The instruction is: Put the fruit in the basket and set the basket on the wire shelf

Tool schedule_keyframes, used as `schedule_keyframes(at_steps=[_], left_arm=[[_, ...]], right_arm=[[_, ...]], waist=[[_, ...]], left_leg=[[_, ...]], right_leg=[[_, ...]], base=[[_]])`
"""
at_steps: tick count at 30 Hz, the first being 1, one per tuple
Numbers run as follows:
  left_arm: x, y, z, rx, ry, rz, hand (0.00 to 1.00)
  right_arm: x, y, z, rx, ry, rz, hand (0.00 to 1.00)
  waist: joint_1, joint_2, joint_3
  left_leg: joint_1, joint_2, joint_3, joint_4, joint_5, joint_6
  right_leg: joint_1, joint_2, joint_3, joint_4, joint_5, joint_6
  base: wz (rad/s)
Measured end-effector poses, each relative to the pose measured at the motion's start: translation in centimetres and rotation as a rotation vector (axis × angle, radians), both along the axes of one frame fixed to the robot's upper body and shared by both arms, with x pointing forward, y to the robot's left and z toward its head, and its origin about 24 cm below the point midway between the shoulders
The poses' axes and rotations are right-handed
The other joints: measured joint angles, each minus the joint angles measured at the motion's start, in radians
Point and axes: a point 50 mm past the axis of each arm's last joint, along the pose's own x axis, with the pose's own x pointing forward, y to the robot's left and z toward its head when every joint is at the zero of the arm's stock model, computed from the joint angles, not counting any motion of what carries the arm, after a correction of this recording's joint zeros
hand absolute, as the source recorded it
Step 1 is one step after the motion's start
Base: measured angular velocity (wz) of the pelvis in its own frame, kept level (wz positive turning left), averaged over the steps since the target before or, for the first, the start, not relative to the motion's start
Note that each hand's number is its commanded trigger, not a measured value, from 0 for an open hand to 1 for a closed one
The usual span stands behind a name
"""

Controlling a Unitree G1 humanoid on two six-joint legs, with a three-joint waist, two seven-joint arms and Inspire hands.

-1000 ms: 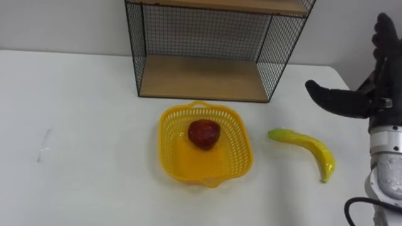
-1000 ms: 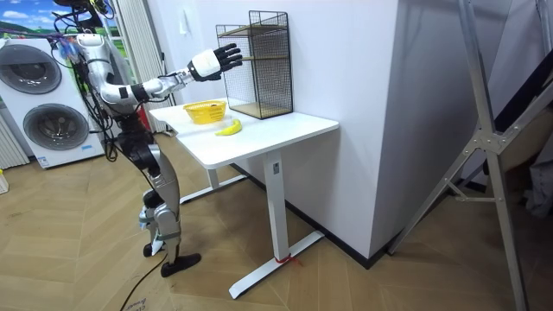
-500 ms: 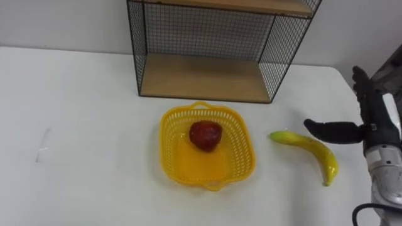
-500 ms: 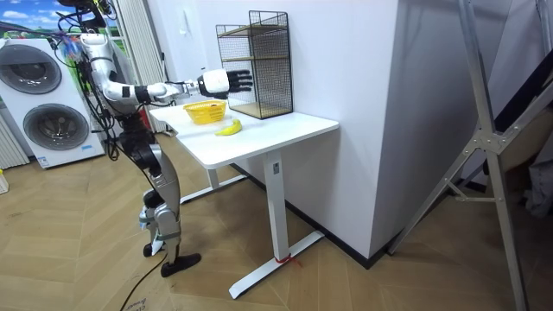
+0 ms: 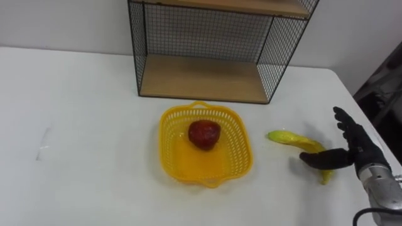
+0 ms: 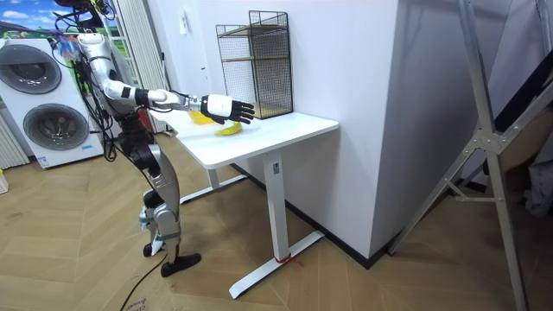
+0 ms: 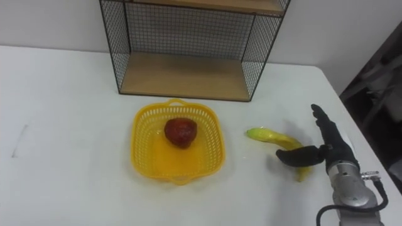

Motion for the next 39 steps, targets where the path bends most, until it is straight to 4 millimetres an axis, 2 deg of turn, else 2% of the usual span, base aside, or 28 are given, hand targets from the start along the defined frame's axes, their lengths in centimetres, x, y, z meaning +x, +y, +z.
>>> schedule_keyframes(at_steps=[7, 8, 10, 13, 18, 21, 22, 24, 25, 33, 39], left_arm=[[0.1, 0.2, 0.1, 0.006, -0.005, -0.004, 0.0], [0.0, 0.3, 0.1, 0.006, -0.003, -0.005, 0.0], [0.4, 0.3, 0.2, 0.004, -0.011, -0.01, 0.0], [0.3, 0.6, 0.3, -0.004, -0.005, -0.013, 0.0], [0.3, 1.0, 0.4, -0.008, 0.001, -0.017, 0.0], [0.2, 0.9, 0.3, -0.01, 0.015, -0.013, 0.0], [0.0, 0.9, 0.2, -0.011, 0.023, -0.01, 0.0], [-0.1, 0.9, 0.2, -0.008, 0.034, -0.006, 0.0], [-0.1, 0.9, 0.2, -0.007, 0.037, -0.005, 0.0], [-0.3, 1.0, 0.2, 0.012, 0.051, 0.004, 0.0], [0.0, 1.0, 0.2, 0.019, 0.061, -0.017, 0.0]], right_arm=[[0.3, -0.6, -0.5, 0.012, 0.048, 0.001, 0.0], [0.4, -0.7, -0.8, 0.021, 0.064, -0.002, 0.0], [0.2, -1.2, -1.8, 0.038, 0.123, -0.023, 0.0], [0.3, -1.4, -1.7, 0.026, 0.141, 0.0, 0.0], [-0.1, -2.0, -2.0, -0.009, 0.201, 0.028, 0.0], [-0.1, -2.4, -2.3, -0.029, 0.253, 0.056, 0.0], [-0.1, -2.5, -2.4, -0.028, 0.266, 0.06, 0.19], [-0.3, -2.8, -2.8, -0.022, 0.301, 0.054, 0.82], [-0.4, -2.9, -2.8, -0.023, 0.306, 0.05, 1.0], [-1.0, -4.6, -2.7, -0.148, 0.347, -0.011, 1.0], [-1.0, -4.9, -2.5, -0.24, 0.362, -0.018, 1.0]], waist=[[0.004, -0.007, -0.0003], [0.003, -0.005, 0.0019], [0.002, -0.008, 0.0009], [0.003, -0.008, 0.0003], [0.024, -0.015, -0.0038], [0.036, -0.018, -0.003], [0.036, -0.018, -0.0029], [0.046, -0.018, -0.0027], [0.047, -0.018, -0.0027], [0.068, -0.013, -0.0051], [0.079, -0.012, -0.0054]], left_leg=[[-0.001, 0.0, -0.011, -0.001, 0.0, 0.0], [-0.003, -0.001, -0.018, 0.0, 0.0, 0.0], [-0.008, -0.001, -0.021, 0.005, 0.0, 0.0], [-0.009, -0.001, -0.021, 0.007, 0.0, 0.0], [-0.009, -0.004, -0.023, 0.013, 0.0, 0.0], [-0.005, -0.006, -0.025, 0.015, 0.0, 0.0], [-0.001, -0.006, -0.025, 0.015, 0.0, 0.0], [0.009, -0.006, -0.028, 0.013, -0.001, 0.001], [0.01, -0.006, -0.031, 0.013, -0.001, 0.001], [0.009, -0.01, -0.06, 0.019, -0.001, 0.0], [0.006, -0.01, -0.066, 0.018, -0.001, 0.0]], right_leg=[[0.0, 0.0, -0.001, -0.002, 0.0, 0.0], [0.001, 0.0, -0.005, -0.002, 0.0, 0.001], [0.0, -0.002, -0.015, -0.003, 0.0, 0.001], [0.001, -0.003, -0.019, -0.001, -0.001, 0.001], [0.006, -0.009, -0.029, -0.001, -0.001, 0.0], [0.012, -0.011, -0.031, -0.001, -0.001, 0.001], [0.015, -0.011, -0.031, -0.001, -0.001, 0.001], [0.03, -0.009, -0.03, -0.006, -0.001, 0.001], [0.034, -0.009, -0.03, -0.009, 0.001, 0.002], [0.047, -0.009, -0.044, -0.02, 0.005, 0.002], [0.05, -0.009, -0.053, -0.023, 0.004, 0.002]], base=[[0.01], [0.09], [0.11], [0.02], [0.03], [0.0], [0.0], [0.03], [0.12], [0.09], [0.03]])
